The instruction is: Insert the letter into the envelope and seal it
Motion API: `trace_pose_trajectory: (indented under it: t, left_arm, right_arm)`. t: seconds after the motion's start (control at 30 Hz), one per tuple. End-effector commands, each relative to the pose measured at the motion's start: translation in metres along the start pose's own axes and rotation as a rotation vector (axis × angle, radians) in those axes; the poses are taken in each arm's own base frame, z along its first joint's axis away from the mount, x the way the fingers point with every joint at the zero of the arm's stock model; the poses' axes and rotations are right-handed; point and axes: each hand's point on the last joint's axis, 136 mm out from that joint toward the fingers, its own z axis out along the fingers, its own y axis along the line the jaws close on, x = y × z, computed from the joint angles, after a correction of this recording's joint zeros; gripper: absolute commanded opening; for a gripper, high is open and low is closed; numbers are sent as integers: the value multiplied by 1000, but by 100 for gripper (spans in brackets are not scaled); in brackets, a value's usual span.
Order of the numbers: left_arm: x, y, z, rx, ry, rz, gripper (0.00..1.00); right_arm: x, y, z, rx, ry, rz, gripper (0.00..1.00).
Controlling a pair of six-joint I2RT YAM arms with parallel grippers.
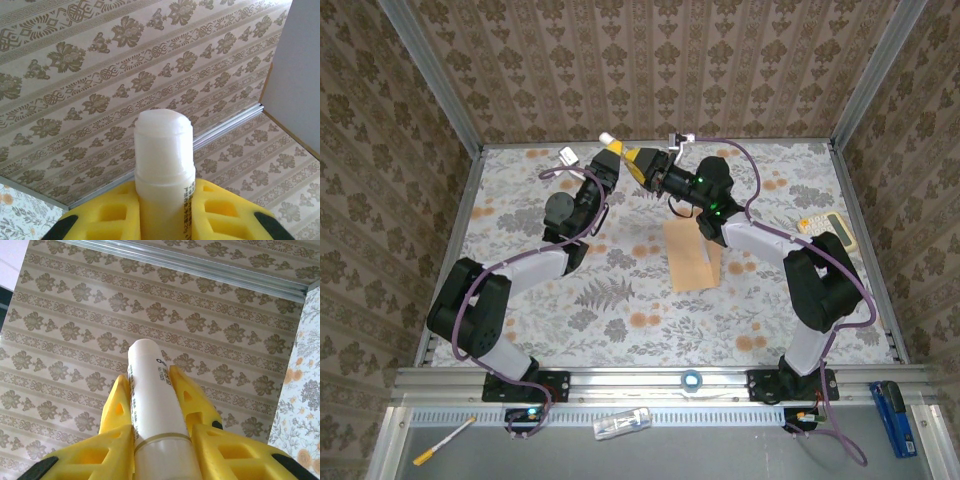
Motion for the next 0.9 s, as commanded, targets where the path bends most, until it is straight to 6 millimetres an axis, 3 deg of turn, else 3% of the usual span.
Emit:
trace_pose_trajectory:
  t: [0.0, 0.6, 0.8, 0.87]
  left_arm:
    - [-2, -15, 4, 59, -7, 4, 0]
    - [9, -12, 7, 62, 28, -16, 0]
    - [10, -10, 7, 58, 30, -17, 0]
    - [10, -10, 7, 57, 30, -19, 5]
  right_arm:
    - [-1, 19, 0, -52, -9, -25, 35]
    - [-3, 31, 7, -103, -1, -28, 36]
    - [-3, 35, 8, -115, 7, -32, 29]
    - [-3, 33, 6, -108, 0, -30, 27]
